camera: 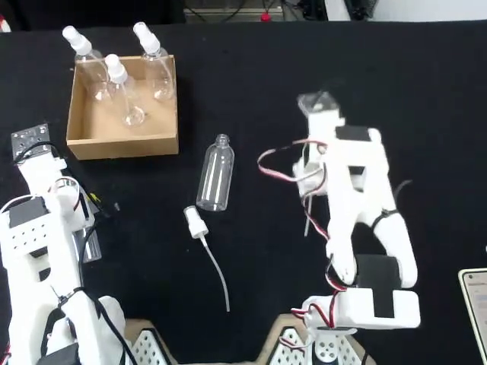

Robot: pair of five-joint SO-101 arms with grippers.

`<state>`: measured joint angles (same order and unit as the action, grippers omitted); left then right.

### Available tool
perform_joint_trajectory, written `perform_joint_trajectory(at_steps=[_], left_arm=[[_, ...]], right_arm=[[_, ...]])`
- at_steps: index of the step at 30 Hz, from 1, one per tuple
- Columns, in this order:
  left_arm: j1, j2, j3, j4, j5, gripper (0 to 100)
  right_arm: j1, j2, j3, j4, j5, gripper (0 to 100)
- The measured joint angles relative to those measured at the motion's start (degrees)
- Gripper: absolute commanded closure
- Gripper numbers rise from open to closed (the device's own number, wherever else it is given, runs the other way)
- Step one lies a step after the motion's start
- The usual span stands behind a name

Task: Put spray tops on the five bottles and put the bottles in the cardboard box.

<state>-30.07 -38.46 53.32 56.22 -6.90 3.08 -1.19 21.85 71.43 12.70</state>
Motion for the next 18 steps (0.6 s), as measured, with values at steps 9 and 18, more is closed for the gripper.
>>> perform_joint_trajectory(at_steps=[9,18], left_arm=[[0.0,0.0,0.0,0.0,0.0,92],[0.0,0.0,0.0,0.0,0.0,92]], right_arm=[[-1.3,7.9,-6.7,-4.0,-6.1,80.6],[-1.3,21.6,-17.2,-4.2,-7.7,79.2]])
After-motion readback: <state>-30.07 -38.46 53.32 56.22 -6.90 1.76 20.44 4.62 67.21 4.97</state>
